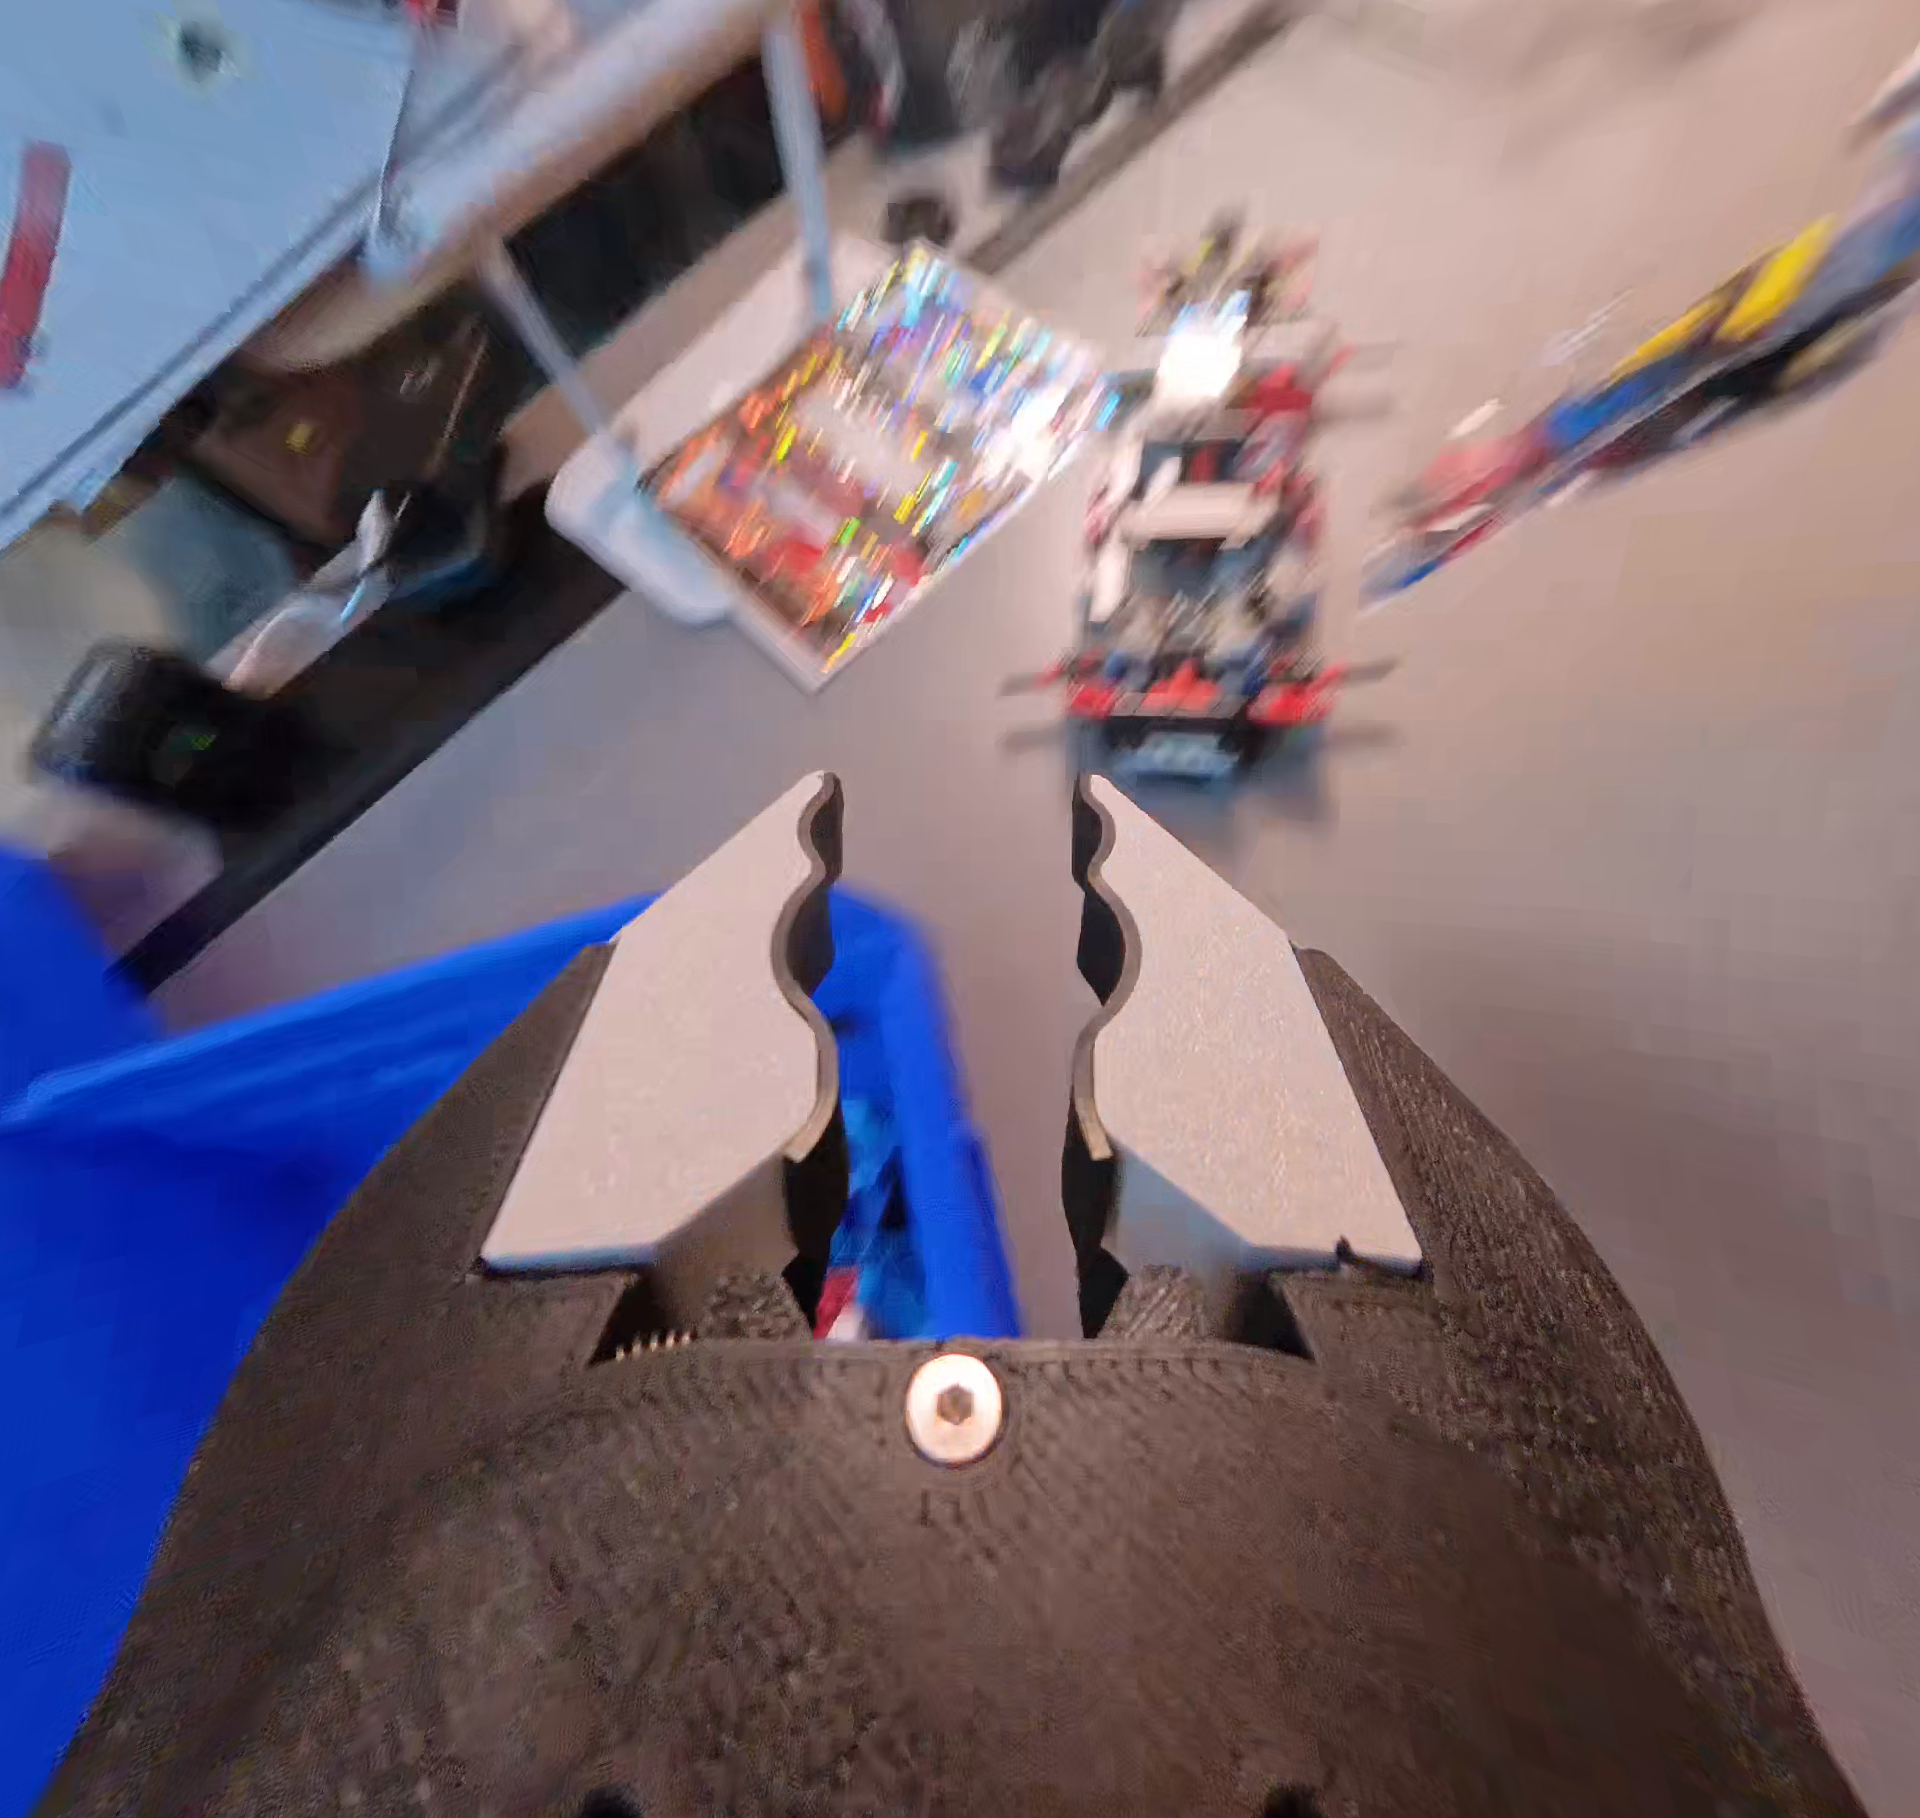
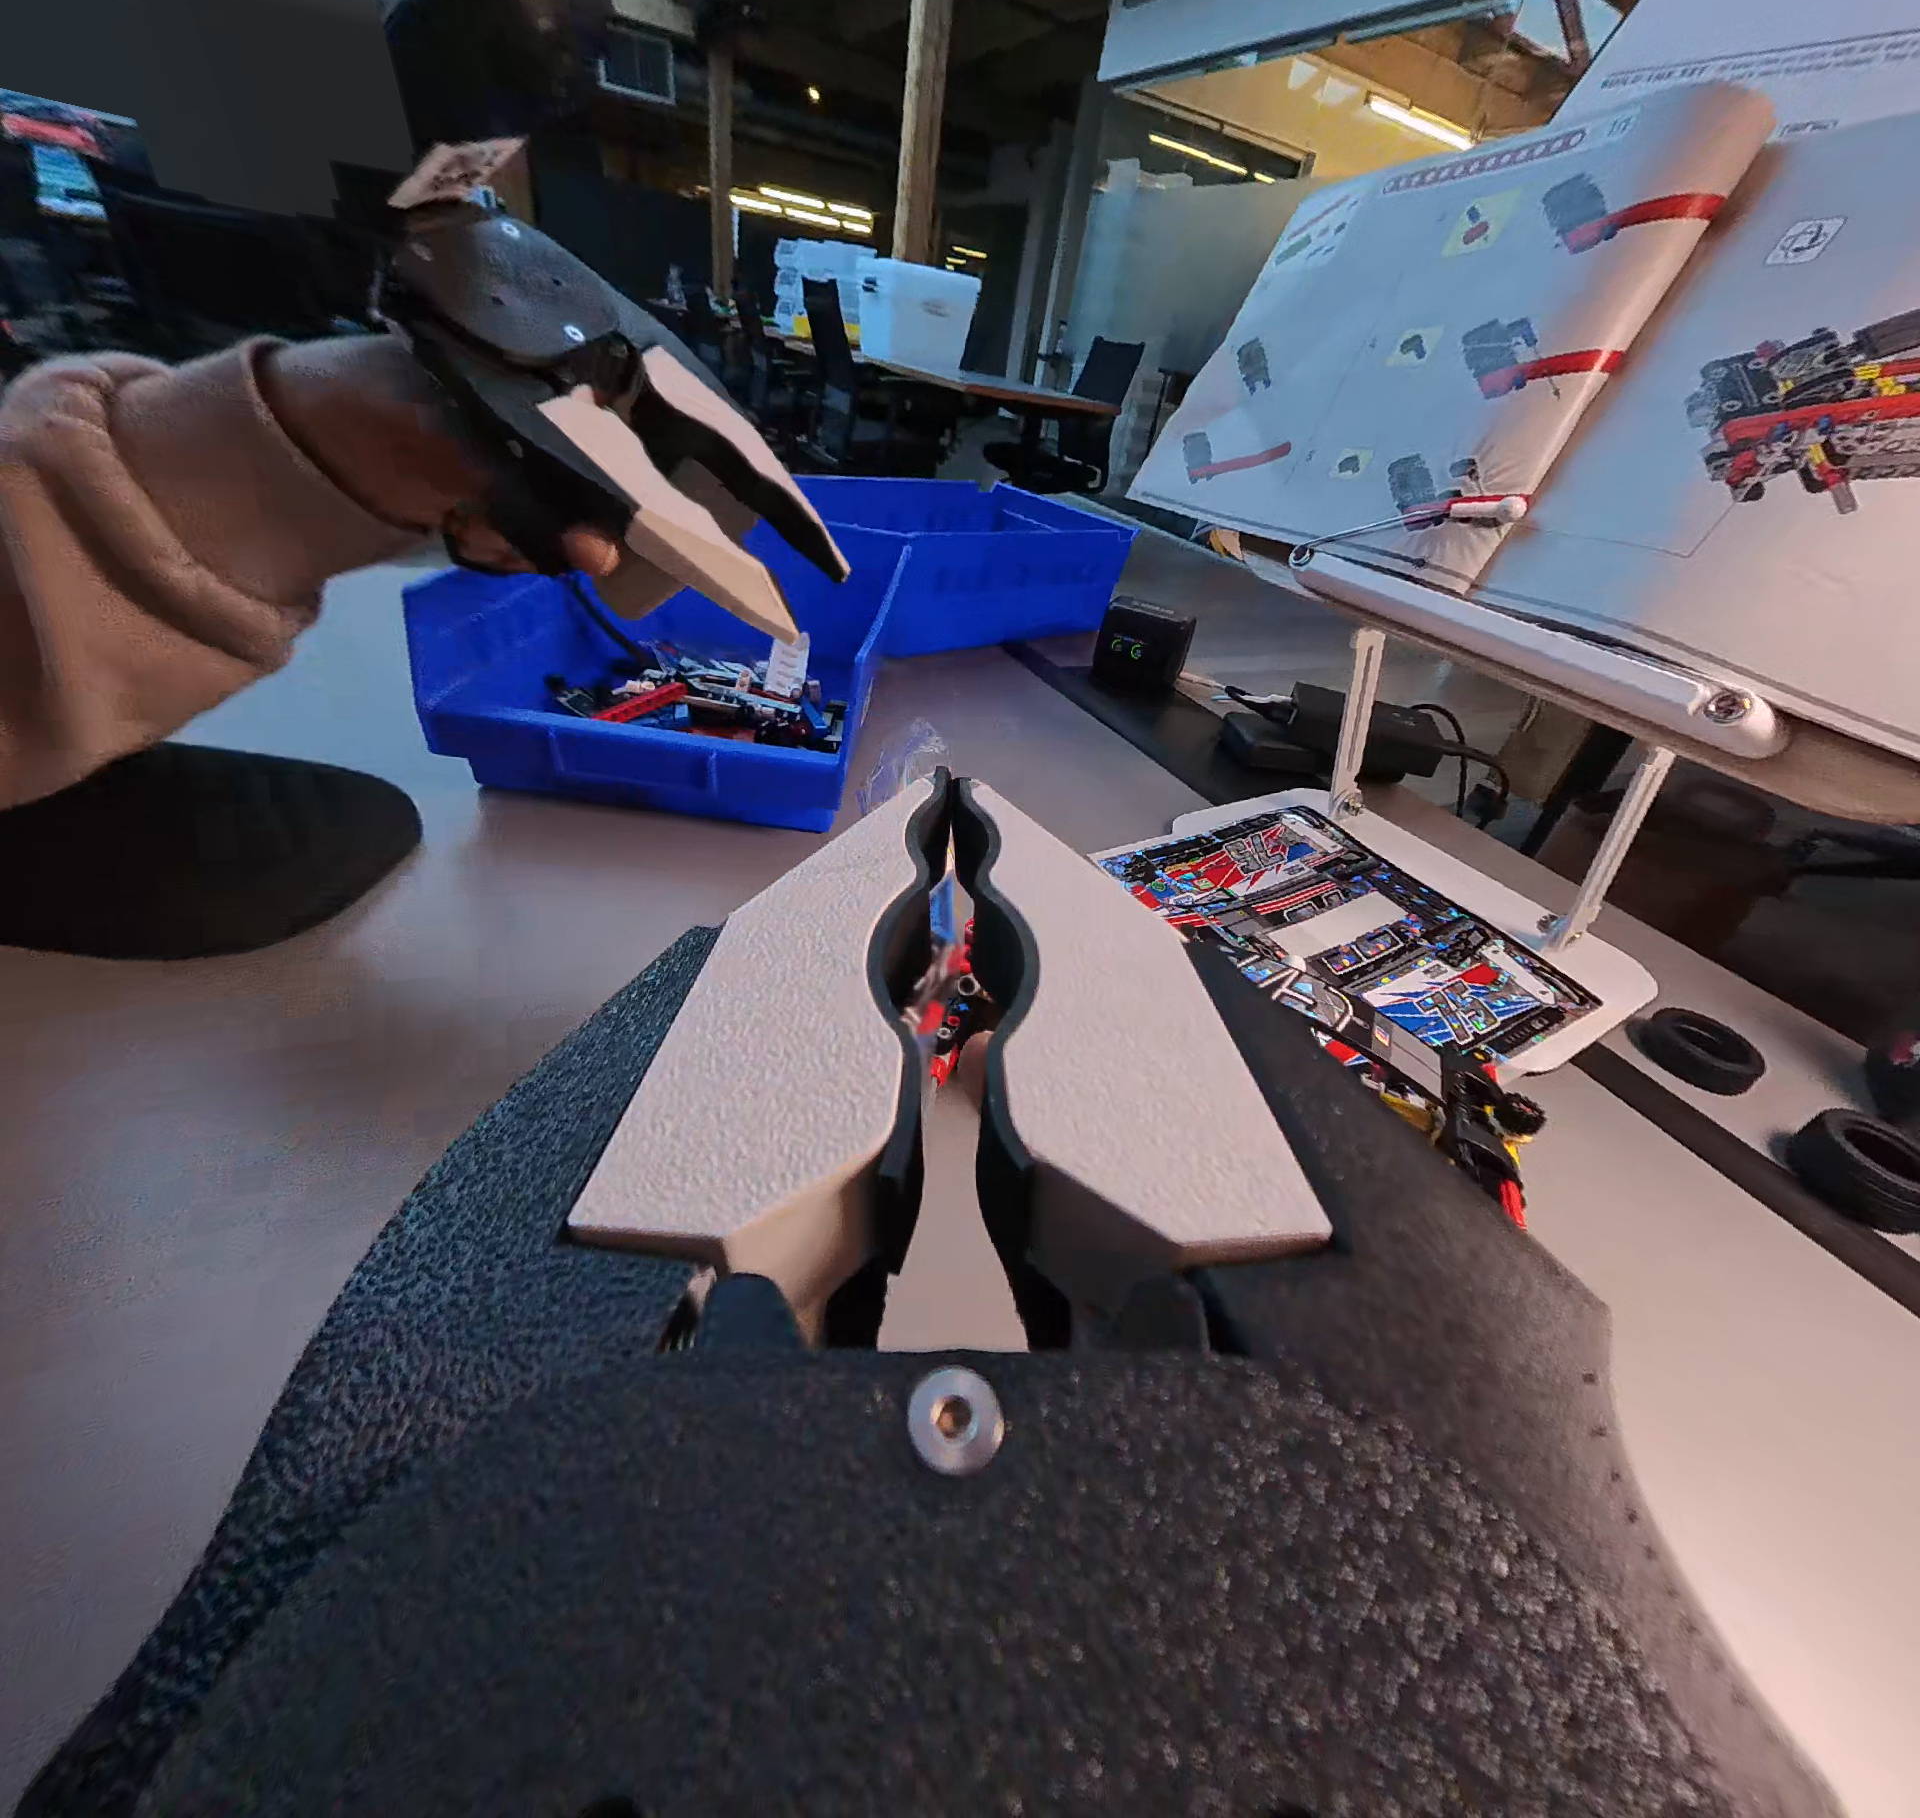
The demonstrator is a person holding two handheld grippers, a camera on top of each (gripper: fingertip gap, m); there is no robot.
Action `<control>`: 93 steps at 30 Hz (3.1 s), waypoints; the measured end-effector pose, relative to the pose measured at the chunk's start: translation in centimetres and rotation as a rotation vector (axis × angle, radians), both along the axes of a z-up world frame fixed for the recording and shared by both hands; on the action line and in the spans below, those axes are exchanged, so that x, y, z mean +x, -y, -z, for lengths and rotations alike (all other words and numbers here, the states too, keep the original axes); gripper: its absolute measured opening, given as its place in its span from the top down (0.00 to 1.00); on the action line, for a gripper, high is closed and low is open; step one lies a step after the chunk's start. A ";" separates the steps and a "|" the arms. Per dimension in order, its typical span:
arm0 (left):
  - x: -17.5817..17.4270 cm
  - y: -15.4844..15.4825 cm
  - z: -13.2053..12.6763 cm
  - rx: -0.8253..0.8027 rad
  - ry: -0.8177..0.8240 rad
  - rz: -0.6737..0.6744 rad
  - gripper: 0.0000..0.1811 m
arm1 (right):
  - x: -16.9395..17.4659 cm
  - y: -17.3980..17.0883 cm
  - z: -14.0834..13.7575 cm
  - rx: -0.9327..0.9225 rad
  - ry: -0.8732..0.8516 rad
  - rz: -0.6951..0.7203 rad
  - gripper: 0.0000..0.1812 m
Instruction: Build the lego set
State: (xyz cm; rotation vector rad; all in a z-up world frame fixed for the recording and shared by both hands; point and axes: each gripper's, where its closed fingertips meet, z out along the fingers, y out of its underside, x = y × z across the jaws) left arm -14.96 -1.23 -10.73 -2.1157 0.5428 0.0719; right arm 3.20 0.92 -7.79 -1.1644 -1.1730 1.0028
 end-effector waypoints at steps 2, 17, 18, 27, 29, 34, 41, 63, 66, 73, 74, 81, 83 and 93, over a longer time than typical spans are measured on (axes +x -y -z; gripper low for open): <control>-2.8 2.0 3.8 -0.219 -0.085 -0.058 0.72 | 0.0 0.3 0.2 0.008 0.021 -0.017 1.00; -7.5 11.5 11.3 -0.608 -0.256 -0.128 0.87 | -0.6 2.4 0.6 0.050 0.061 -0.086 1.00; -8.0 12.4 11.4 -0.616 -0.251 -0.140 0.87 | -0.6 2.4 0.5 0.046 0.059 -0.087 1.00; -14.0 18.5 11.3 -0.633 -0.288 -0.154 0.87 | -0.9 2.6 0.6 0.046 0.061 -0.087 1.00; -14.8 18.7 11.3 -0.618 -0.274 -0.138 0.87 | -1.1 2.7 0.5 0.041 0.058 -0.089 1.00; -16.4 18.5 11.4 -0.583 -0.294 -0.054 0.87 | -1.5 3.0 0.5 0.047 0.065 -0.089 1.00; -18.8 17.9 11.4 -0.569 -0.307 0.074 0.87 | -1.9 3.1 0.8 0.041 0.073 -0.085 1.00; -18.9 13.1 11.4 -0.513 -0.259 -0.154 0.87 | -1.7 3.2 0.6 0.045 0.065 -0.084 1.00; -18.8 12.7 11.4 -0.511 -0.242 -0.148 0.87 | -1.3 3.2 0.3 0.054 0.059 -0.076 1.00; -17.0 11.8 8.6 -0.382 -0.306 -0.084 0.80 | -0.9 3.0 -0.3 0.052 0.041 -0.068 1.00; -14.6 10.6 6.8 -0.282 -0.227 -0.032 0.79 | -0.9 3.0 -0.2 0.051 0.042 -0.070 1.00; 6.5 4.7 0.8 0.134 0.349 0.547 0.70 | -2.0 2.6 0.6 -0.052 0.033 -0.128 1.00; 10.3 3.7 2.1 0.122 0.353 0.675 0.67 | -2.2 2.8 0.8 -0.111 0.015 -0.165 1.00; 11.9 3.0 3.5 -0.015 0.698 0.822 0.98 | -1.4 3.6 2.3 -0.293 0.038 -0.341 1.00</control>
